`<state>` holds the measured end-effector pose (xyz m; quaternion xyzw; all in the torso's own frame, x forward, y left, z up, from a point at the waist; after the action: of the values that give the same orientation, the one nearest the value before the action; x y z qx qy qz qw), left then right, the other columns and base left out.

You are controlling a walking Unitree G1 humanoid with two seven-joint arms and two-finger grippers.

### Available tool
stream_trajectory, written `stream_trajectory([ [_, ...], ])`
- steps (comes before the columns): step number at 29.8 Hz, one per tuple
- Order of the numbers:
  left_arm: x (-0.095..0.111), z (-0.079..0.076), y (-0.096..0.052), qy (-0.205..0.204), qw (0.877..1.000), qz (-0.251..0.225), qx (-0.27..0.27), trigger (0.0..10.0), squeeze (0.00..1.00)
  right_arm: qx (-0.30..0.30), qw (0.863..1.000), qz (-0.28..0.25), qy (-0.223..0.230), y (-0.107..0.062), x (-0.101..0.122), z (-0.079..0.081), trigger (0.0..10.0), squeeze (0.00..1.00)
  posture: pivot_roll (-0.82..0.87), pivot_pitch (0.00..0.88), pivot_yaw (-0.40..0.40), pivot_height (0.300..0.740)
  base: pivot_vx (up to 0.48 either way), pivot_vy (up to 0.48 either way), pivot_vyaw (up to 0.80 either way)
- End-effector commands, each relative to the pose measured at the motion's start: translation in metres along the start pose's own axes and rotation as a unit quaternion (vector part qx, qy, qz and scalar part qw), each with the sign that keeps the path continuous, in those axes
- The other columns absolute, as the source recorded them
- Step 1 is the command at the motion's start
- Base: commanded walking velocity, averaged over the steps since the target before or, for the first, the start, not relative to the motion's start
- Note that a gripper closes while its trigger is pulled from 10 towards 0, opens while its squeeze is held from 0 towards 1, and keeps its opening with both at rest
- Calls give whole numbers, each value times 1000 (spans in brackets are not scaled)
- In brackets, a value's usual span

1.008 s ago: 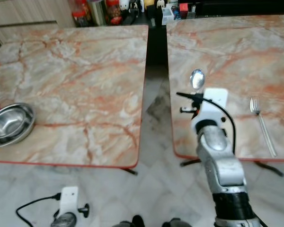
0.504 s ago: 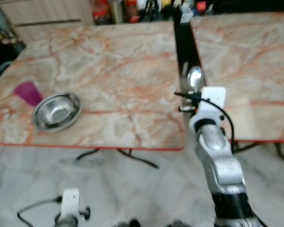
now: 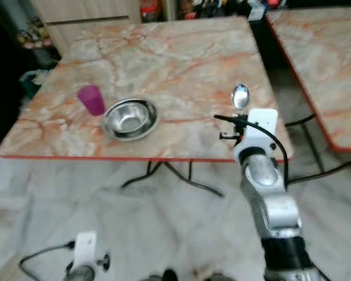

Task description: Setting the table

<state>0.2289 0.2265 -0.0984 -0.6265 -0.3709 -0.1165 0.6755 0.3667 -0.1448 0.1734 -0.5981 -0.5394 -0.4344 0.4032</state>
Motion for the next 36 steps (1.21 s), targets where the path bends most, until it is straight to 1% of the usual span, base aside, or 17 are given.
stream_trajectory([
  [1, 0, 5, 0, 1, 1000, 3, 8, 10000, 0, 1, 1000, -13, 4, 1, 9, 1, 10000, 0, -125, 184, 68, 740, 0, 480, 0],
  [5, 1, 5, 0, 1, 1000, 1, 9, 10000, 0, 5, 1000, -12, 1, 0, 8, 3, 10000, 0, -125, 184, 67, 740, 0, 369, 0],
  [10, 3, 3, 0, 0, 1000, -6, 6, 10000, 0, 7, 1000, -9, 3, 0, 6, 5, 10000, 0, -122, 186, 67, 740, 0, 0, 0],
  [24, 7, 1, 1, -1, 1000, -12, 1, 10000, 0, 10, 1000, -13, 3, 1, 9, 7, 10000, 0, -122, 186, 66, 740, 0, 0, 0],
  [34, 10, -3, 1, -1, 1000, -20, -3, 10000, 0, 14, 1000, -3, 7, 2, 4, 9, 10000, 0, -120, 169, 65, 740, 243, 0, 0],
  [36, 10, -2, 1, -1, 1000, -19, -2, 10000, 0, 15, 1000, -1, 6, 2, 3, 9, 10000, 0, -125, 168, 66, 740, 249, 0, -422],
])
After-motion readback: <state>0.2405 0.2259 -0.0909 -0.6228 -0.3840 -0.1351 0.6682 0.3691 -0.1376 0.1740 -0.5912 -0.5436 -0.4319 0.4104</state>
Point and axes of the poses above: a point about 5 cm out from each wrist's last joint towards the gripper, its own y axis pointing out of the wrist towards the gripper, its own x axis along the axis of the wrist's last joint, z = x × y, the point moved 4 cm from there along y, pointing out of the wrist towards the gripper, and after that the axes turned 15 degrees about -y, right-handed, at the moved point
